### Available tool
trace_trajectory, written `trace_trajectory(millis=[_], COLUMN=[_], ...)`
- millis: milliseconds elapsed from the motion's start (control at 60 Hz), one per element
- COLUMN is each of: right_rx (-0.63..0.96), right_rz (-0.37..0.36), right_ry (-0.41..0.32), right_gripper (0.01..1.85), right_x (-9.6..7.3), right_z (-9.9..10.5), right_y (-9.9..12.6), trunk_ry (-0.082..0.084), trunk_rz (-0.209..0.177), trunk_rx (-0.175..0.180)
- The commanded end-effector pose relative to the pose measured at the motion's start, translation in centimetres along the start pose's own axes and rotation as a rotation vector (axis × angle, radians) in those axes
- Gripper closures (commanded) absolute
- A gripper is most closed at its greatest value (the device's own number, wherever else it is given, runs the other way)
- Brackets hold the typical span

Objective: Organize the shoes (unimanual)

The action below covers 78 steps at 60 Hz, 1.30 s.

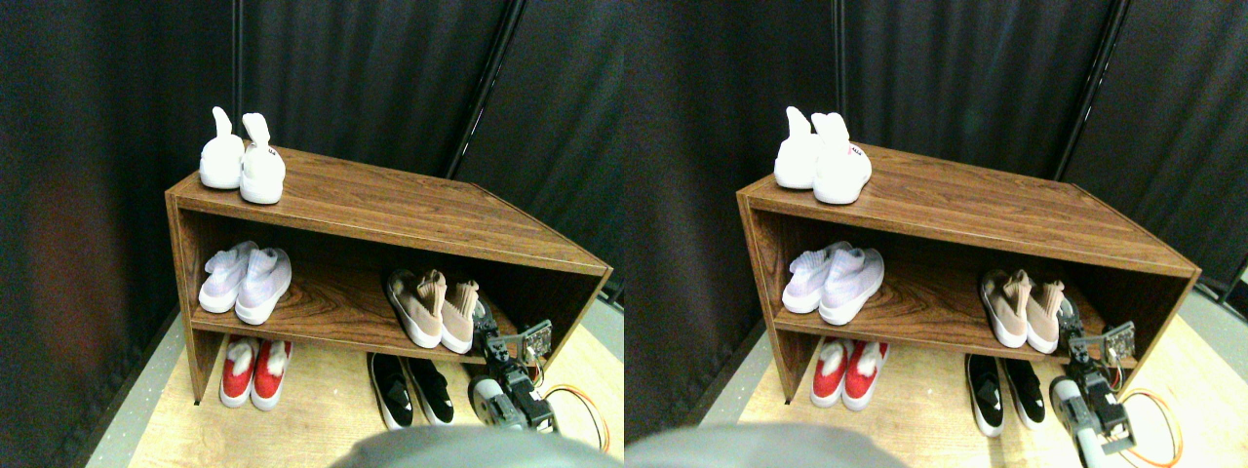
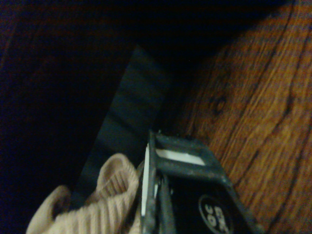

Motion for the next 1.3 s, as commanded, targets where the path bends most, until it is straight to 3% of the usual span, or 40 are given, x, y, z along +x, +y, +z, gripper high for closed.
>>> trace_trajectory(millis=[17,133,233,467,600,700,883,933,967,1000,1067,1167,1200,1300], right_rx=[-0.043,-0.04,-0.078,-0.085,-0.082,-0.112,-0.072,-0.072,-0.075,-0.04,-0.084,-0.022,-0.026,0.014], right_rz=[0.048,0.11,0.209,0.264,0.304,0.338,0.351,0.347,0.348,0.337,0.334,0.277,0.282,0.201], right_ry=[-0.004,-0.059,-0.008,-0.017,0.039,0.034,0.091,0.119,0.125,0.177,0.182,0.23,0.234,0.25], right_gripper=[1.8,1.8,1.8,1.8,1.8,1.8,1.8,1.8,1.8,1.8,1.8,1.8,1.8,1.8], right_x=[0.3,-0.7,-1.8,-3.7,-5.0,-7.0,-9.5,-10.3,-10.4,-10.7,-11.4,-12.5,-12.5,-12.5], right_z=[1.2,3.0,4.9,6.9,7.7,8.3,7.3,6.8,6.7,6.2,5.6,4.0,3.9,2.5], right_y=[0.9,2.8,3.8,4.1,4.1,3.8,2.6,2.1,2.0,1.4,0.7,-0.5,-0.6,-2.6], trunk_ry=[0.012,0.011,0.012,0.014,0.02,0.03,0.048,0.062,0.062,0.067,0.077,0.092,0.095,0.104], trunk_rz=[-0.011,-0.031,-0.046,-0.068,-0.072,-0.073,-0.066,-0.061,-0.061,-0.058,-0.053,-0.048,-0.047,-0.046], trunk_rx=[-0.006,0.002,0.008,0.021,0.024,0.024,0.021,0.019,0.019,0.017,0.017,0.021,0.022,0.022])
